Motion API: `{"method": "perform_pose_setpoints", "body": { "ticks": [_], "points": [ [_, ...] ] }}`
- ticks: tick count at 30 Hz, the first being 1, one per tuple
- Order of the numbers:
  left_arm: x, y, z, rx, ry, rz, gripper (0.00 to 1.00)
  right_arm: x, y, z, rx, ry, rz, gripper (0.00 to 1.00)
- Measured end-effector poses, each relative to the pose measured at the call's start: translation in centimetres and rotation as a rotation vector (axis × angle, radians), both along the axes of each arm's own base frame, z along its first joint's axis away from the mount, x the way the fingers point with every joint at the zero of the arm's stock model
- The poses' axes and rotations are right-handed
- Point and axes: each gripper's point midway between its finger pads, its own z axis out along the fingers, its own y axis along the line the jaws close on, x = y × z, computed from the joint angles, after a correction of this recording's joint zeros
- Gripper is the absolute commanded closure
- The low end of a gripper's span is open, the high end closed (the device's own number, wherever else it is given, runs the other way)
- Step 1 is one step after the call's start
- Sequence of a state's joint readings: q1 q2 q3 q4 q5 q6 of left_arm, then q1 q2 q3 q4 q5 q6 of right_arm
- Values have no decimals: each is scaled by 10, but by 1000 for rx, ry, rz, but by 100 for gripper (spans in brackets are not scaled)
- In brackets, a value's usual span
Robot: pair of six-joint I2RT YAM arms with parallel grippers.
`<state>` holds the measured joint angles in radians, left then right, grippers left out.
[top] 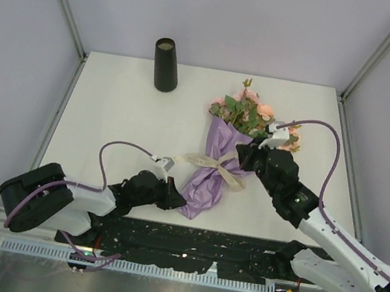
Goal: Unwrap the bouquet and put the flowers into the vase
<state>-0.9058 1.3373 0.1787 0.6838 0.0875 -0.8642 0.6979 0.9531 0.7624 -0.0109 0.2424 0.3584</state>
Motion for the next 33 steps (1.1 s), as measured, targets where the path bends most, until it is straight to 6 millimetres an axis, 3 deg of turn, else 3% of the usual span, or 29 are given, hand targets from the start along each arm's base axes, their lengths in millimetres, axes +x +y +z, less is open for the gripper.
{"method": "perform_pose_setpoints", "body": {
  "ticks": [3,5,6,9,12,16,18,20,25,29,33],
  "points": [
    [-3,2,7,-4,-4,-4,62,-18,-17,-44,-22,83,-26,89],
    [-5,4,13,-5,-7,-4,52,-25,-26,-63,-40,123,-50,69],
    [-5,6,17,-2,-9,1,47,-28,-31,-71,-48,141,-65,66],
    [0,11,36,7,-34,32,33,-36,-45,-88,-70,188,-112,54],
    [13,19,69,7,-85,114,24,-41,-55,-88,-69,201,-143,47],
    [35,41,117,5,-158,237,23,-49,-63,-78,-46,198,-161,44],
    [55,58,138,8,-170,329,23,-51,-63,-68,-15,190,-159,44],
    [72,73,147,15,-160,407,28,-53,-63,-62,12,191,-157,44],
    [108,94,157,-2,-65,573,32,-59,-59,-54,70,204,-141,44],
    [126,82,161,-11,-20,596,30,-65,-54,-53,116,198,-105,44],
    [149,68,151,21,38,615,29,-70,-50,-68,119,222,-76,44]
  ]
}}
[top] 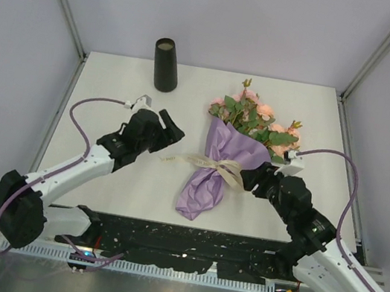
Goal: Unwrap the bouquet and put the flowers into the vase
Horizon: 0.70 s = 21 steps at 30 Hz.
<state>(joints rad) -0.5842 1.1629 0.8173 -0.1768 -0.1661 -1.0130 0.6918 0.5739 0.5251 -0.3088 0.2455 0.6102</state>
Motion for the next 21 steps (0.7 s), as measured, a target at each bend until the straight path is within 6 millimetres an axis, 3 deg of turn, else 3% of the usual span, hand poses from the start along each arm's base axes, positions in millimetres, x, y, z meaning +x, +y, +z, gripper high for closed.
{"method": "perform_pose_setpoints", "body": {
  "ticks": [11,17,21],
  "points": [
    [1,-3,-105,-85,307,204,38,-3,5,-5,6,20,29,44],
    [3,-3,-131,-131,398,311,38,-5,4,-5,17,12,29,45],
    [11,-9,-135,-143,419,333,37,-5,5,-10,12,23,28,45]
  ]
}}
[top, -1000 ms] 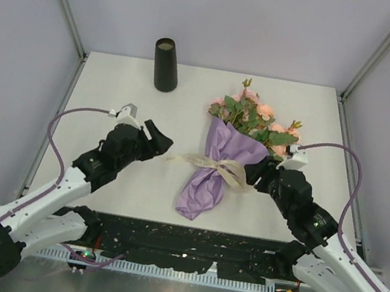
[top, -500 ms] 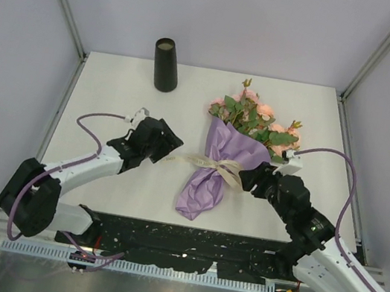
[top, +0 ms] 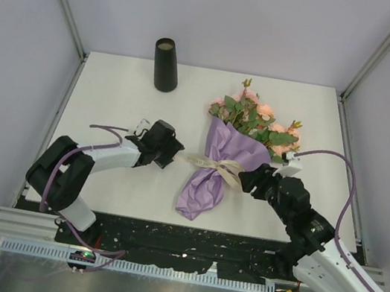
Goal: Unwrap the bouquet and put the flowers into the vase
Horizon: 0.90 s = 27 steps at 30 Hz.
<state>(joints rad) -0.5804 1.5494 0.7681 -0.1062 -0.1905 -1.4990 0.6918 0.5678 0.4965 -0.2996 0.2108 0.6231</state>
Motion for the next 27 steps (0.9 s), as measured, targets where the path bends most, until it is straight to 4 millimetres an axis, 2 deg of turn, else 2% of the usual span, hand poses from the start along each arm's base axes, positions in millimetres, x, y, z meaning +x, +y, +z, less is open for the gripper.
{"method": "perform_pose_setpoints", "body": {
  "ticks": [4,7,9,20,22,27],
  "points": [
    [12,-11,7,-38,-10,16,36,1,2,-4,-14,11,5,45],
    [12,-14,-1,-54,15,32,37,2,4,-7,-34,9,25,44],
    [11,-15,-9,-61,38,41,39,2,5,-9,-53,11,39,44],
    [19,-34,-13,-191,69,91,51,4,14,4,-37,-22,77,45],
    [18,-36,-13,-192,70,87,56,5,14,5,-36,-24,77,45],
    [11,-37,-16,-171,83,74,60,11,18,2,-68,-22,85,44]
  ]
}}
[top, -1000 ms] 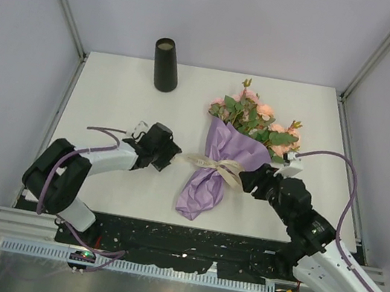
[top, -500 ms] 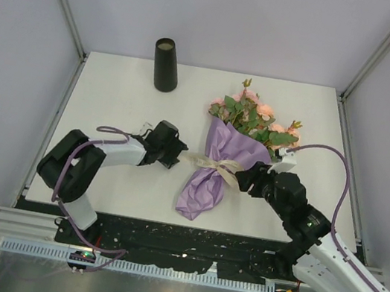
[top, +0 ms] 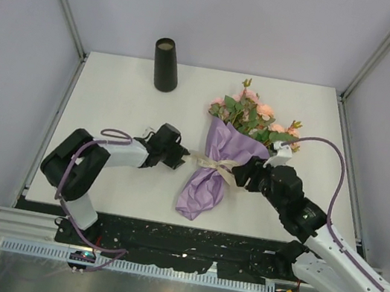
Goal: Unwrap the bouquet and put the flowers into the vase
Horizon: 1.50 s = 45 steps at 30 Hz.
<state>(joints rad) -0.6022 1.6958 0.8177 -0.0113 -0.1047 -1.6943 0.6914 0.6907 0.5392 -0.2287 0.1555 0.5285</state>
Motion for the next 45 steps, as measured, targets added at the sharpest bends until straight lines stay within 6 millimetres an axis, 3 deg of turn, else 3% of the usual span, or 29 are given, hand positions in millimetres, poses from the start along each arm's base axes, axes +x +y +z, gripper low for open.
{"method": "perform_pose_setpoints", "body": {
  "ticks": [4,7,10,16,23,28,37,45],
  "points": [
    [-17,5,-2,7,6,-7,65,16,13,14,-48,-24,31,45],
    [-28,10,-4,18,11,-15,67,37,37,39,-62,-80,96,46],
    [-33,12,-5,20,9,-20,67,51,62,46,-76,-108,177,46],
    [-41,17,-5,-7,-23,-21,66,75,102,1,-225,-37,329,48],
    [-50,23,-5,-23,-46,-23,66,100,132,-36,-393,15,422,48],
    [-50,23,-5,-29,-55,-24,66,106,149,-69,-507,59,468,48],
    [-56,28,-5,-40,-71,-23,66,110,153,-118,-655,161,506,47],
    [-57,28,-6,-42,-73,-23,67,115,150,-135,-705,187,496,50]
  ]
}}
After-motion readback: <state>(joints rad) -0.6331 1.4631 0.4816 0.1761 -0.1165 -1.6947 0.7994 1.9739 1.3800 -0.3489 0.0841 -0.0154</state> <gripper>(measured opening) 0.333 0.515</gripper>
